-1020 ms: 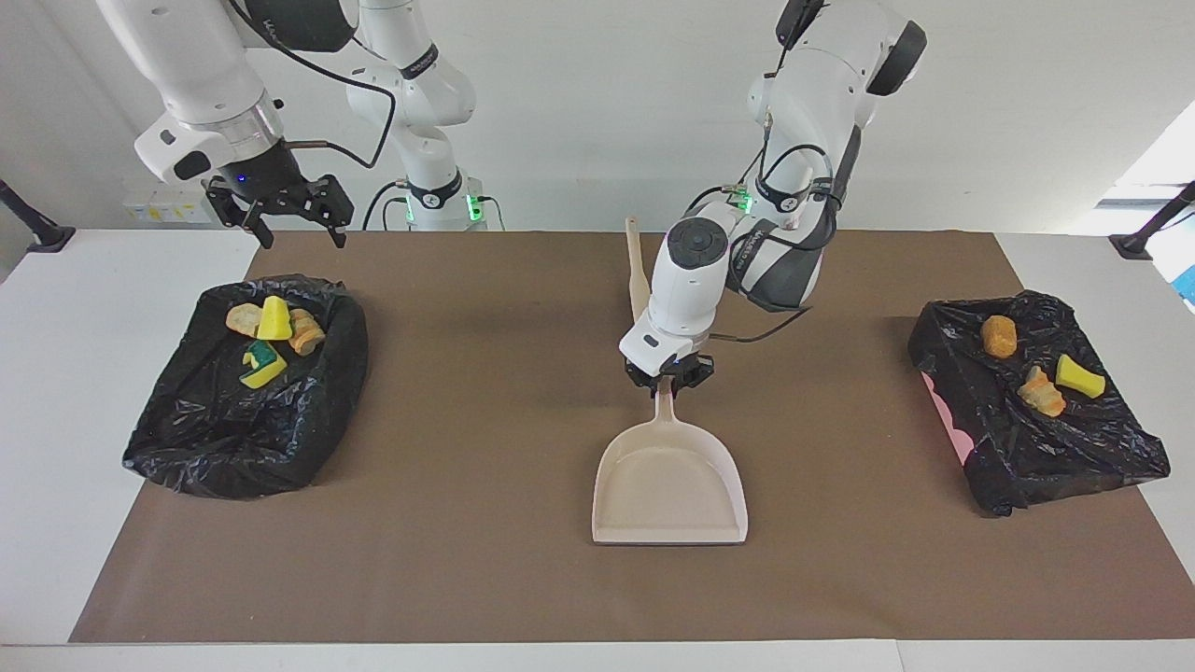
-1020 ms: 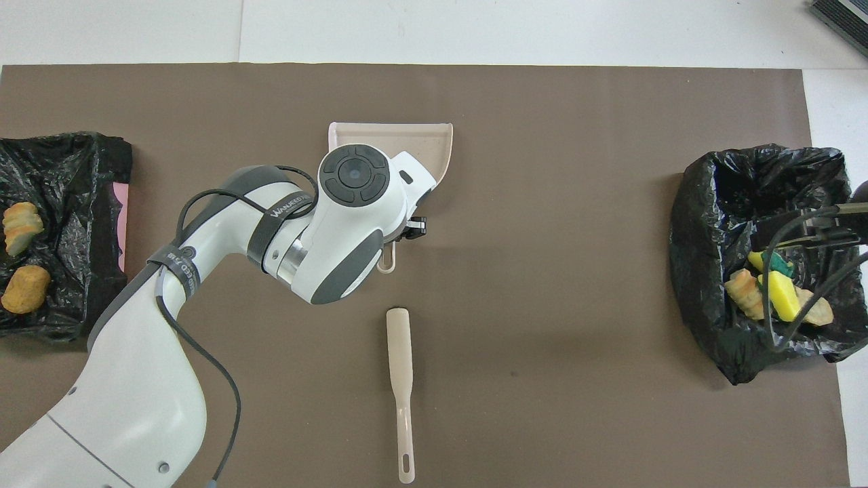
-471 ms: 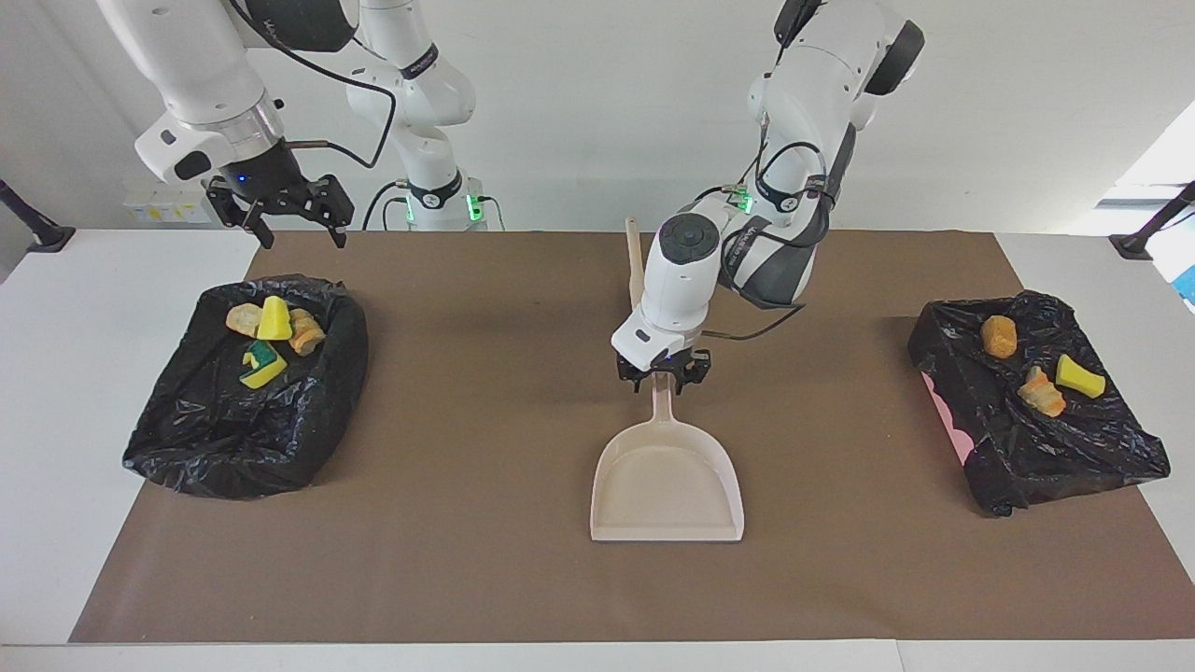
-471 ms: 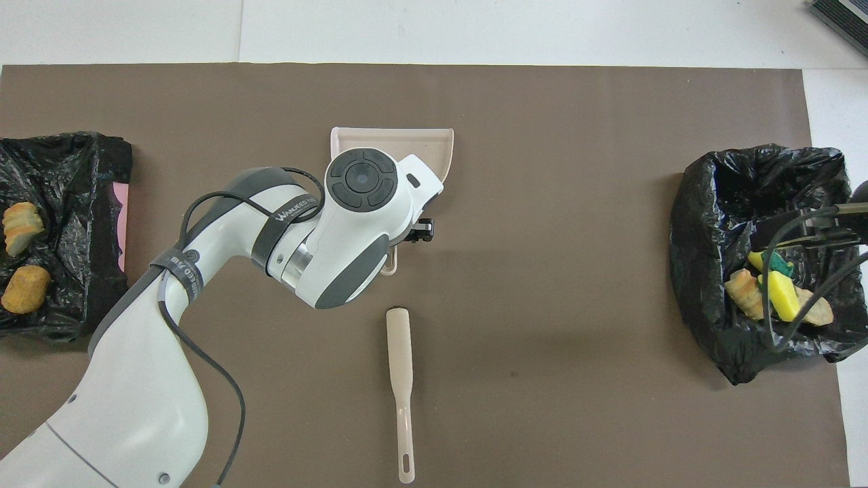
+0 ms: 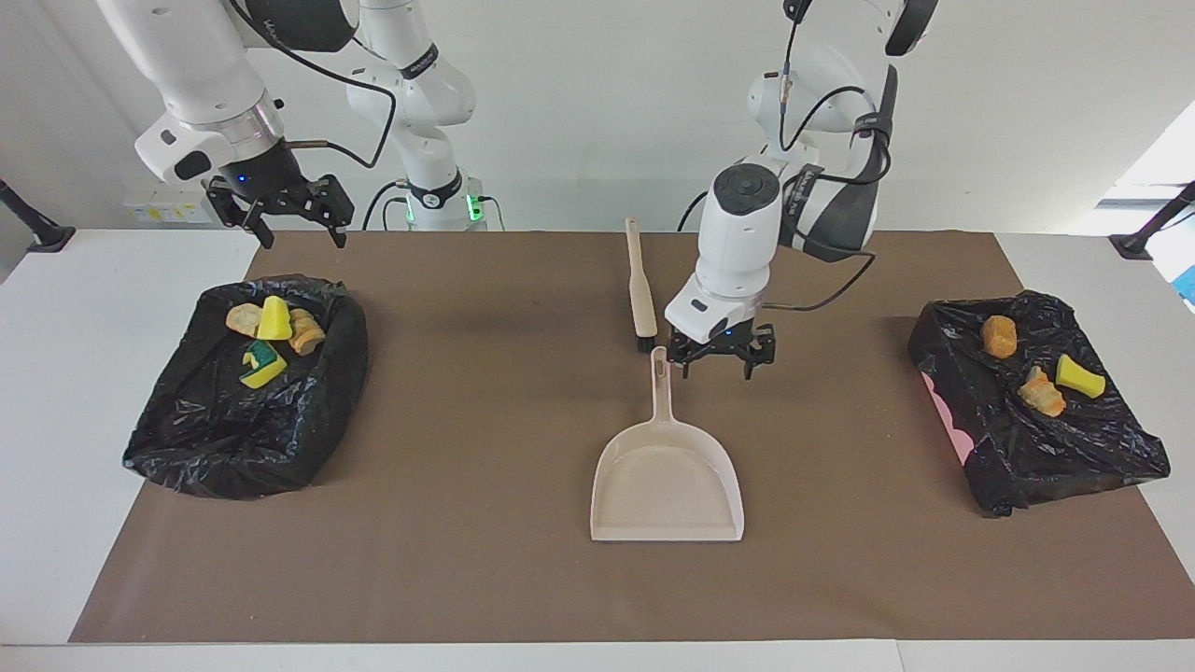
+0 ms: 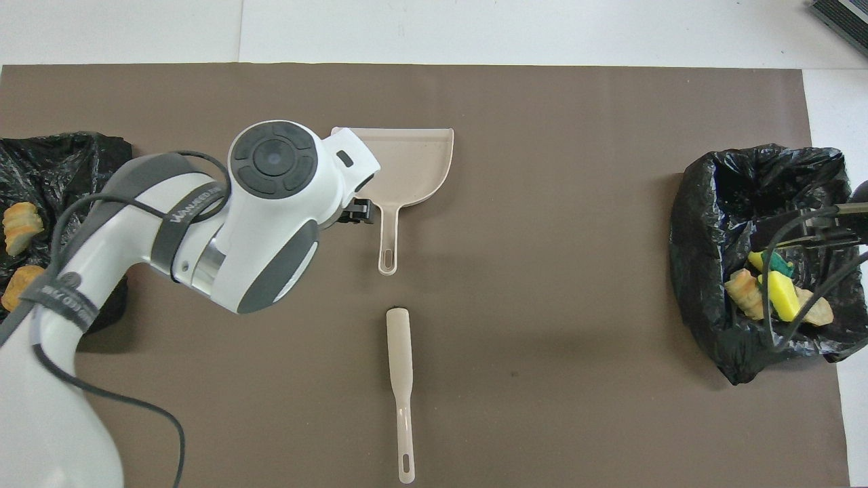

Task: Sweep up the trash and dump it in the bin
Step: 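Open the left gripper and withdraw it from the dustpan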

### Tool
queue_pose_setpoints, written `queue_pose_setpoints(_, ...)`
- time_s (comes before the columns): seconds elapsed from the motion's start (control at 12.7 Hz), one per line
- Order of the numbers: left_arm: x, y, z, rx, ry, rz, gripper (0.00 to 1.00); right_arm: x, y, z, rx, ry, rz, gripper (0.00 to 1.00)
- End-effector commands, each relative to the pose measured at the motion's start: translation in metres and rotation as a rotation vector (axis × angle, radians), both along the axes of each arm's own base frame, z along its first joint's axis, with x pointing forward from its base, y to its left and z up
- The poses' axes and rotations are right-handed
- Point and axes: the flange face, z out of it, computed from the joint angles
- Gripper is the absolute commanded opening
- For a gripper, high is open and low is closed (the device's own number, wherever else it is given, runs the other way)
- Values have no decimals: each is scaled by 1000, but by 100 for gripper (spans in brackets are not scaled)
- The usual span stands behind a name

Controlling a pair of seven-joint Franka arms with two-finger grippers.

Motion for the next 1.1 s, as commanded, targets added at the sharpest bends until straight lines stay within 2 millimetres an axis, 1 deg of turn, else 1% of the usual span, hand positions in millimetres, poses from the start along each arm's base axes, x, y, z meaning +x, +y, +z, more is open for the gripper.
queue_pose_setpoints(0.0, -14, 64, 51, -3, 7, -33, 100, 1, 1, 1, 16, 2, -15, 100)
queue_pose_setpoints(0.16, -18, 113, 90, -75, 36, -27, 100, 1, 1, 1, 16, 2, -15, 100)
queue_pose_setpoints(0.31, -24, 154, 124, -79, 31, -73, 100, 1, 2, 1, 16, 2, -14, 100)
queue_pose_setpoints(0.39, -23, 175, 143, -78, 25, -57, 100, 1, 3, 1, 16, 2, -12, 100)
queue_pose_setpoints(0.55, -25, 206, 179, -72, 35, -68, 100, 1, 1, 1, 16, 4, -15, 100)
queue_pose_setpoints(0.63, -27, 216, 193, -70, 42, -86, 100, 0, 1, 0, 16, 8, -15, 100)
queue_pose_setpoints(0.71, -27, 228, 202, -68, 44, -84, 100, 0, 3, 1, 16, 5, -12, 100)
queue_pose_setpoints(0.78, -30, 233, 206, -77, 59, -73, 100, 0, 2, 1, 19, 5, -12, 100)
queue_pose_setpoints(0.86, -31, 236, 206, -102, 79, -64, 100, 0, 3, 1, 19, 5, -12, 100)
queue_pose_setpoints(0.94, -32, 245, 208, -136, 82, -46, 100, 0, 2, 1, 20, 7, -11, 100)
queue_pose_setpoints(1.02, -35, 249, 209, -148, 97, -38, 100, 0, 2, 0, 20, 8, -9, 100)
